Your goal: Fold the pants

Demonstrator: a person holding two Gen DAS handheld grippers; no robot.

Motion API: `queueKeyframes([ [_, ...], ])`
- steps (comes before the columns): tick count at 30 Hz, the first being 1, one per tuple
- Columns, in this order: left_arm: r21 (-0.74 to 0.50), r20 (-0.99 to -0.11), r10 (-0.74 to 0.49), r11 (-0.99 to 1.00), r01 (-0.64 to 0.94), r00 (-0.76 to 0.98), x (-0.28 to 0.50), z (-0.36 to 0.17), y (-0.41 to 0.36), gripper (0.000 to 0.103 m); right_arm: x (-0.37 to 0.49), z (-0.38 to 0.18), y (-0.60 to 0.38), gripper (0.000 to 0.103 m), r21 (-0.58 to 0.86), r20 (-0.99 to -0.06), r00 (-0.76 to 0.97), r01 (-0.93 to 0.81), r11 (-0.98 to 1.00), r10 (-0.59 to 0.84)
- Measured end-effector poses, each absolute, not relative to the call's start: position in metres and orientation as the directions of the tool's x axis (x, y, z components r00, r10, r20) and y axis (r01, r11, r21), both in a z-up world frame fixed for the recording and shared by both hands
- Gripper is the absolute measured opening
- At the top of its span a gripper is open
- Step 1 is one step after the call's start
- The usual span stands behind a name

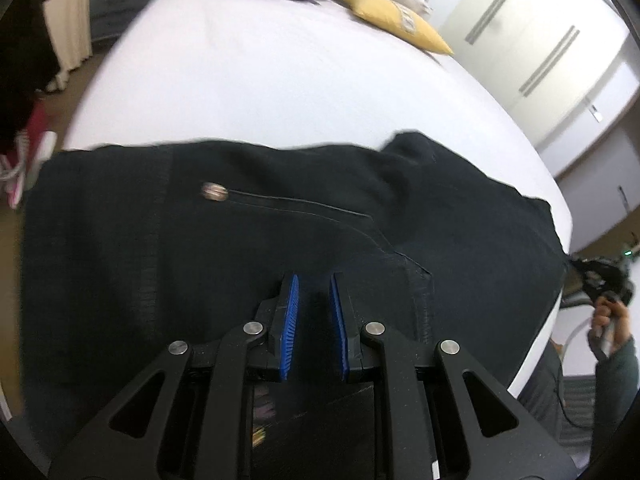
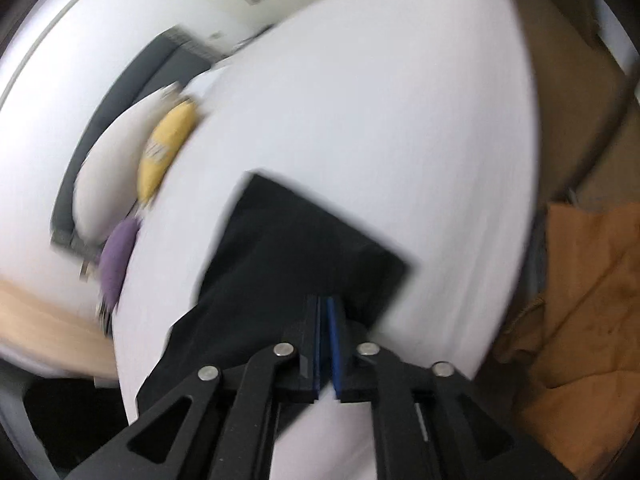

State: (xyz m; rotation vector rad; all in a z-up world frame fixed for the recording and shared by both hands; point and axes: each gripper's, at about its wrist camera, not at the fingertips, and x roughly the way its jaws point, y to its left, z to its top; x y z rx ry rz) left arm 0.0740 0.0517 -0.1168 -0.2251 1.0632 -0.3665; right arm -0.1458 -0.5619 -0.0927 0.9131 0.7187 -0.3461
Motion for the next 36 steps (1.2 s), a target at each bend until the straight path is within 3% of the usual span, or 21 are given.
queueKeyframes([
  [2,-0.367,-0.794,-0.401,0.915,0.166,0.456,0.078,-0.109,0.058,0.016,-0.114,-0.075,-0.528,0.020,0.649,-0.642,0.748,0.412,0.640,0.170],
  [3,-0.372,-0.788,-0.402,0.914,0.160,0.467,0.082,-0.105,0.059,0.016,-0.087,-0.066,-0.493,0.035,0.680,-0.607,0.741,0.295,0.672,0.288],
  [4,-0.374,-0.784,-0.400,0.915,0.153,0.475,0.088,-0.103,0.060,0.016,-0.064,-0.061,-0.464,0.042,0.697,-0.588,0.714,0.210,0.686,0.379],
  [7,-0.369,-0.792,-0.380,0.922,0.122,0.477,0.104,-0.105,0.065,0.016,0.005,-0.058,-0.373,0.044,0.735,-0.559,0.563,-0.003,0.678,0.609],
  [11,-0.386,-0.810,-0.386,0.918,0.093,0.442,0.113,-0.129,0.072,0.015,0.073,-0.093,-0.272,0.044,0.759,-0.570,0.371,-0.105,0.643,0.733],
  [15,-0.423,-0.781,-0.422,0.900,0.107,0.461,0.111,-0.135,0.079,0.015,0.120,-0.152,-0.236,0.044,0.762,-0.621,0.255,-0.027,0.647,0.742],
  [17,-0.447,-0.765,-0.440,0.888,0.105,0.470,0.113,-0.139,0.081,0.015,0.136,-0.176,-0.238,0.026,0.737,-0.658,0.255,0.025,0.675,0.709],
  [18,-0.457,-0.758,-0.448,0.883,0.104,0.475,0.113,-0.140,0.085,0.015,0.139,-0.185,-0.249,0.003,0.747,-0.648,0.280,0.053,0.662,0.709],
  [19,-0.469,-0.748,-0.457,0.877,0.102,0.481,0.113,-0.140,0.091,0.015,0.139,-0.191,-0.262,0.000,0.747,-0.649,0.310,0.084,0.660,0.695],
  [23,-0.472,-0.741,-0.456,0.876,0.100,0.493,0.115,-0.144,0.090,0.015,0.124,-0.184,-0.328,0.000,0.721,-0.656,0.513,0.206,0.662,0.554],
  [25,-0.466,-0.741,-0.450,0.879,0.101,0.499,0.117,-0.146,0.088,0.015,0.108,-0.169,-0.353,0.014,0.685,-0.673,0.571,0.241,0.688,0.470],
  [26,-0.462,-0.741,-0.447,0.881,0.102,0.501,0.116,-0.146,0.088,0.015,0.099,-0.159,-0.358,0.015,0.696,-0.661,0.577,0.231,0.680,0.480],
  [28,-0.461,-0.739,-0.445,0.882,0.103,0.506,0.117,-0.147,0.086,0.015,0.074,-0.142,-0.352,0.023,0.749,-0.592,0.568,0.127,0.650,0.571],
  [29,-0.463,-0.737,-0.446,0.880,0.102,0.508,0.118,-0.148,0.086,0.015,0.063,-0.138,-0.348,0.030,0.765,-0.571,0.551,0.088,0.638,0.608],
  [30,-0.467,-0.735,-0.449,0.879,0.100,0.508,0.118,-0.148,0.087,0.015,0.049,-0.139,-0.341,0.045,0.774,-0.562,0.530,0.066,0.630,0.635],
  [31,-0.470,-0.735,-0.451,0.877,0.100,0.507,0.118,-0.148,0.088,0.015,0.036,-0.142,-0.337,0.048,0.776,-0.562,0.507,0.051,0.628,0.654],
  [33,-0.471,-0.735,-0.452,0.877,0.099,0.505,0.110,-0.149,0.092,0.015,0.008,-0.156,-0.330,0.048,0.765,-0.588,0.481,0.070,0.640,0.650],
  [35,-0.460,-0.741,-0.444,0.882,0.100,0.503,0.109,-0.148,0.091,0.015,-0.014,-0.173,-0.353,0.029,0.783,-0.580,0.514,0.139,0.606,0.631],
  [36,-0.453,-0.745,-0.438,0.886,0.101,0.503,0.110,-0.148,0.089,0.015,-0.030,-0.180,-0.372,0.013,0.803,-0.563,0.543,0.180,0.568,0.624],
])
